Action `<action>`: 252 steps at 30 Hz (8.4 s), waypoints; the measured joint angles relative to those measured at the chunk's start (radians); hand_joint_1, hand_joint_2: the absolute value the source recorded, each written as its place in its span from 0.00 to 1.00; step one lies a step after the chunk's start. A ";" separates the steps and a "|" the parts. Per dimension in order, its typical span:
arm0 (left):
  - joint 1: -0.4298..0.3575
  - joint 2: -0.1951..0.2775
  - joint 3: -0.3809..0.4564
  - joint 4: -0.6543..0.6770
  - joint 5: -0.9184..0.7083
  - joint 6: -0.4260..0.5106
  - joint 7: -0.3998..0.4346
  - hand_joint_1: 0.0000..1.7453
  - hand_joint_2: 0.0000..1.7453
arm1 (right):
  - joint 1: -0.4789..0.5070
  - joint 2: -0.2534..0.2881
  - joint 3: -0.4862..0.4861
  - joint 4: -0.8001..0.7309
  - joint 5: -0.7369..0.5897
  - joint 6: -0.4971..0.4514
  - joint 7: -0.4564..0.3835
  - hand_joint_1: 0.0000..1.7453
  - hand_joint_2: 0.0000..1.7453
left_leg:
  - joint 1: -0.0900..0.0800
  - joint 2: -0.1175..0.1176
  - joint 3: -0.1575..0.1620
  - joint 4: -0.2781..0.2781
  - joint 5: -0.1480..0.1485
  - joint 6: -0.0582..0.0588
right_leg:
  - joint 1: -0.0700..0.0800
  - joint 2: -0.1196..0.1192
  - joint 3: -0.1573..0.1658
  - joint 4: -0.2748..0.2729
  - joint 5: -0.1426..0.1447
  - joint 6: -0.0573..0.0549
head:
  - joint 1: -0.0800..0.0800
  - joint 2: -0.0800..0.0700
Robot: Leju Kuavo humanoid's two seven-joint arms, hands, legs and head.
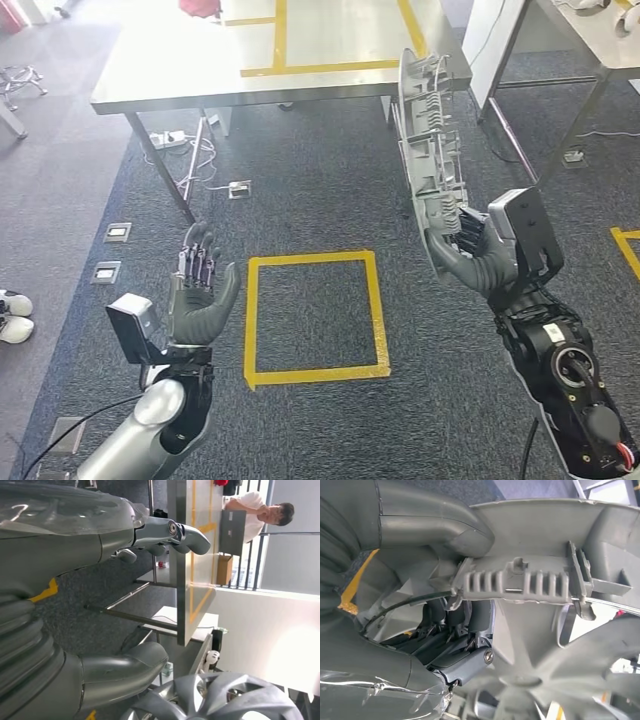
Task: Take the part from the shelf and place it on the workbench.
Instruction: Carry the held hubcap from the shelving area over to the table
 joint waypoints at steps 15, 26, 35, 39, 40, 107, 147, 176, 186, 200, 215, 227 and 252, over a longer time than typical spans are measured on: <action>0.000 0.006 0.000 0.002 -0.002 0.004 0.003 0.00 1.00 | -0.012 0.000 0.001 0.001 -0.004 0.008 -0.004 1.00 1.00 | -0.032 -0.002 0.083 -0.246 0.148 0.072 | 0.021 -0.001 -0.056 0.186 -0.125 0.025 | -0.017 0.000; 0.010 0.007 0.000 -0.002 -0.003 0.014 0.010 0.00 1.00 | -0.014 0.000 0.002 0.001 -0.004 0.010 -0.008 1.00 1.00 | -0.041 -0.009 0.105 -0.228 0.111 0.045 | 0.021 0.001 0.002 -0.011 0.013 0.001 | 0.015 0.000; 0.010 0.008 0.000 -0.006 -0.003 0.012 0.011 0.00 1.00 | -0.014 0.000 0.005 0.001 -0.004 0.008 -0.007 1.00 1.00 | -0.021 -0.002 -0.029 -0.038 0.092 0.016 | 0.013 0.000 0.025 -0.019 -0.001 -0.017 | -0.025 0.000; 0.007 0.008 0.000 -0.006 -0.002 0.012 0.010 0.00 1.00 | -0.015 0.000 0.007 0.001 -0.004 0.008 -0.008 1.00 1.00 | -0.028 -0.003 0.057 -0.223 0.152 0.032 | 0.019 0.003 0.031 -0.019 -0.013 0.001 | -0.037 0.000; 0.007 0.009 0.000 -0.006 -0.002 0.011 0.010 0.00 1.00 | -0.015 0.000 0.007 0.001 -0.004 0.008 -0.008 1.00 1.00 | -0.029 -0.003 0.058 -0.226 0.150 0.037 | 0.018 0.003 0.032 -0.020 -0.015 0.007 | -0.036 0.000; -0.014 -0.002 -0.002 0.006 -0.003 -0.019 -0.003 0.00 1.00 | -0.005 -0.001 0.000 -0.006 -0.004 -0.010 0.000 1.00 1.00 | -0.022 -0.003 0.090 -0.239 0.137 0.069 | 0.013 -0.003 -0.055 0.201 -0.128 0.026 | 0.020 0.000; 0.003 -0.003 -0.004 0.013 -0.007 0.001 -0.007 0.00 1.00 | -0.036 0.000 -0.002 0.000 -0.004 -0.003 -0.013 1.00 1.00 | -0.027 -0.011 0.153 -0.240 0.082 0.047 | 0.035 -0.001 -0.019 -0.014 0.059 -0.014 | 0.054 0.000; -0.018 -0.017 -0.005 0.016 -0.024 -0.023 0.000 0.00 1.00 | -0.203 -0.004 -0.066 0.064 0.056 0.023 -0.047 1.00 1.00 | -0.027 -0.010 0.142 -0.239 0.100 0.054 | 0.032 0.001 -0.022 -0.005 0.067 0.000 | 0.056 0.000; -0.034 -0.016 -0.005 0.030 -0.024 -0.032 0.000 0.00 1.00 | -0.220 -0.004 -0.078 0.085 0.068 0.024 -0.050 1.00 1.00 | -0.025 -0.002 -0.073 0.062 0.038 0.024 | 0.024 0.003 0.030 -0.042 0.015 -0.035 | 0.012 0.000; -0.051 -0.024 -0.006 0.045 -0.024 -0.040 -0.012 0.00 1.00 | -0.260 -0.009 -0.087 0.136 0.088 0.038 -0.083 1.00 1.00 | -0.026 -0.006 0.088 -0.251 0.145 0.073 | 0.024 0.001 -0.102 0.261 -0.132 0.019 | 0.029 0.000; -0.076 -0.035 -0.009 0.067 -0.020 -0.054 -0.021 0.00 1.00 | -0.323 -0.009 -0.079 0.222 0.120 0.051 -0.111 1.00 1.00 | -0.028 -0.003 -0.049 0.055 0.003 0.025 | 0.023 0.000 0.024 -0.043 0.018 -0.030 | 0.016 0.000; -0.107 -0.043 -0.022 0.090 -0.024 -0.066 -0.031 0.00 1.00 | -0.370 -0.009 -0.069 0.290 0.141 0.059 -0.124 1.00 1.00 | -0.031 -0.006 0.063 -0.257 0.169 0.070 | 0.028 -0.001 0.037 0.032 -0.076 0.011 | 0.008 0.000; -0.118 -0.053 -0.031 0.136 -0.022 -0.077 -0.050 0.00 1.00 | -0.455 0.018 -0.035 0.479 0.181 0.059 -0.193 1.00 1.00 | -0.040 -0.004 0.014 -0.233 0.210 0.048 | 0.032 0.002 0.072 -0.047 -0.029 -0.014 | -0.002 0.000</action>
